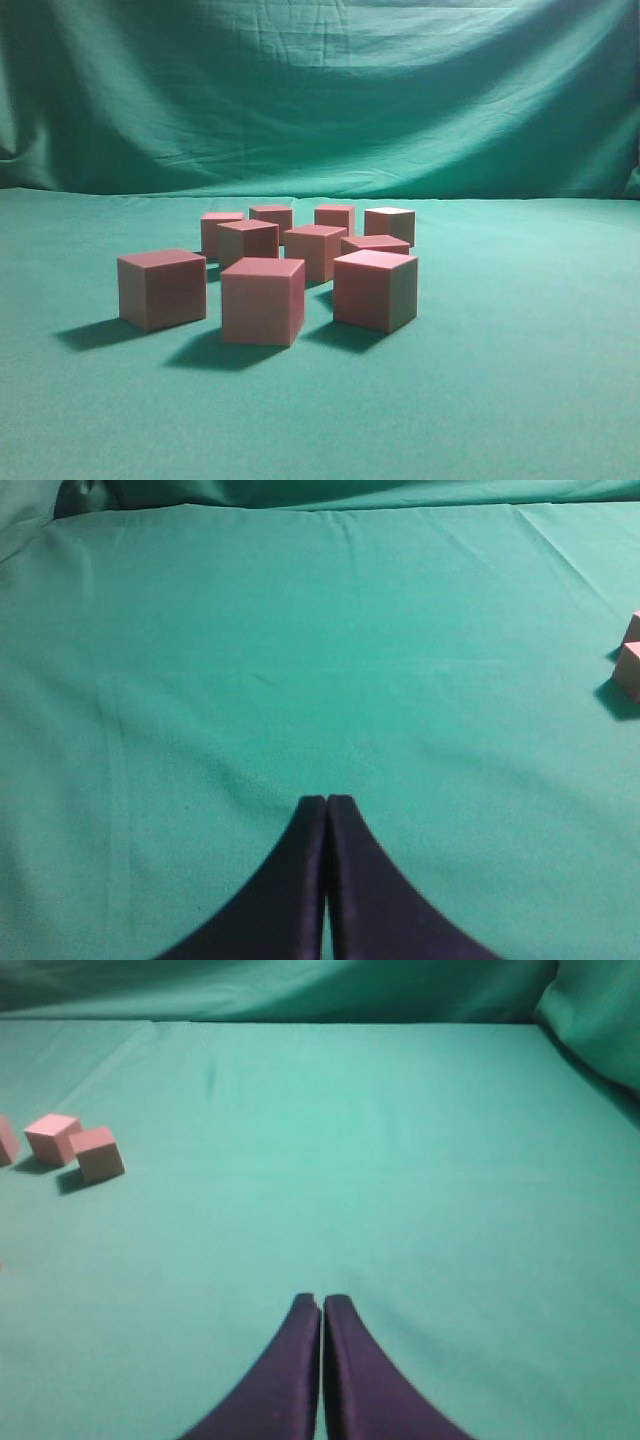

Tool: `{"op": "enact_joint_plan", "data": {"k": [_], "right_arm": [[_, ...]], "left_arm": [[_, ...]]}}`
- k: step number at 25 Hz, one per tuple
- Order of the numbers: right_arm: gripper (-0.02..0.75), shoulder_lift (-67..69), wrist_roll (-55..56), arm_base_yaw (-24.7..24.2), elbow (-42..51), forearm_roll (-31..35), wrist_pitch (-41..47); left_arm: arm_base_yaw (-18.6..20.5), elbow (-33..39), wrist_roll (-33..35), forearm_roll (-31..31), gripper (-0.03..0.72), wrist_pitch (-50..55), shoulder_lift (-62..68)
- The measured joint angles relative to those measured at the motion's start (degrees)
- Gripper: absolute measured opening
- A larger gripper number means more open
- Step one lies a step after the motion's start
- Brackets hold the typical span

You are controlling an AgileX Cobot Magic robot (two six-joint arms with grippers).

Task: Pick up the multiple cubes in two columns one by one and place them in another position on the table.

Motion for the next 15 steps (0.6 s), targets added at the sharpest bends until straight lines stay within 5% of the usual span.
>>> {"op": "enact_joint_plan", "data": {"k": [15], "right_arm": [[0.000, 0.00, 0.84, 0.00, 0.00, -0.49, 1.01]], "left_arm": [[0.00, 0.00, 0.00, 0.00, 0.000, 0.00, 0.00]]}}
